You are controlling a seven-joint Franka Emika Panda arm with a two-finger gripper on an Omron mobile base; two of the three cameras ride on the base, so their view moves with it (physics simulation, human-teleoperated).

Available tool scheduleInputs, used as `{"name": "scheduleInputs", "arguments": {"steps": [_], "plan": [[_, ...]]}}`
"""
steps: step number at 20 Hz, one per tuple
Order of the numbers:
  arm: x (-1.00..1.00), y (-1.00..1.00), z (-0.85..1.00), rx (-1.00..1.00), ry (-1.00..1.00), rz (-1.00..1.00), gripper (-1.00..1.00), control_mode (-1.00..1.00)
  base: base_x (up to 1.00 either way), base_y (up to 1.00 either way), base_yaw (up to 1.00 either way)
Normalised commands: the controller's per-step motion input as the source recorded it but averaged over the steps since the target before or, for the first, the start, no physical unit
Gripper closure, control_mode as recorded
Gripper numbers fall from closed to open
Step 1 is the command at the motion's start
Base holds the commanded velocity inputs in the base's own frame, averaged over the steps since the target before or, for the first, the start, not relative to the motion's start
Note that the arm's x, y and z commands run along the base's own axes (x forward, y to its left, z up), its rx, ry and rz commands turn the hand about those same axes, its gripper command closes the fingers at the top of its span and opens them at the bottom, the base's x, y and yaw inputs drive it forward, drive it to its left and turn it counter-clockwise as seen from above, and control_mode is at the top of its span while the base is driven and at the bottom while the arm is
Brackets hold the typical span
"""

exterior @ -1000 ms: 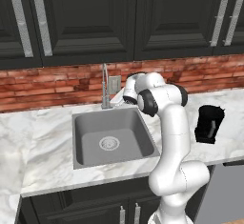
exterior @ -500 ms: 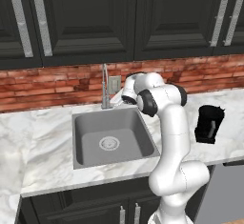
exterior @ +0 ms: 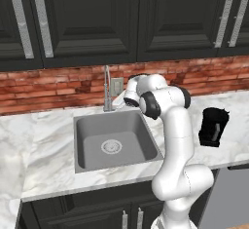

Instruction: Turn on the sink faucet and place the jug under the water for a few seconds to fill it up.

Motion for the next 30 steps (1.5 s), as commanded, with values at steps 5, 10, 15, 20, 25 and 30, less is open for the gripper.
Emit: {"name": "scheduleInputs", "arguments": {"steps": [5,10,15,20,25,30], "plan": [[0.21,0.41,-0.20,0.00,0.01,0.00,1.00,-1.00,0.00,0.00,0.00],[0.31,0.35,-0.06,0.00,0.00,-0.03,1.00,-1.00,0.00,0.00,0.00],[0.34,0.26,-0.01,0.00,0.00,-0.07,1.00,-1.00,0.00,0.00,0.00],[0.42,0.02,0.00,0.02,0.04,-0.11,1.00,-1.00,0.00,0.00,0.00],[0.43,-0.01,-0.02,0.01,0.06,-0.16,1.00,-1.00,0.00,0.00,0.00],[0.41,-0.03,-0.07,0.03,0.06,-0.16,1.00,-1.00,0.00,0.00,0.00]]}}
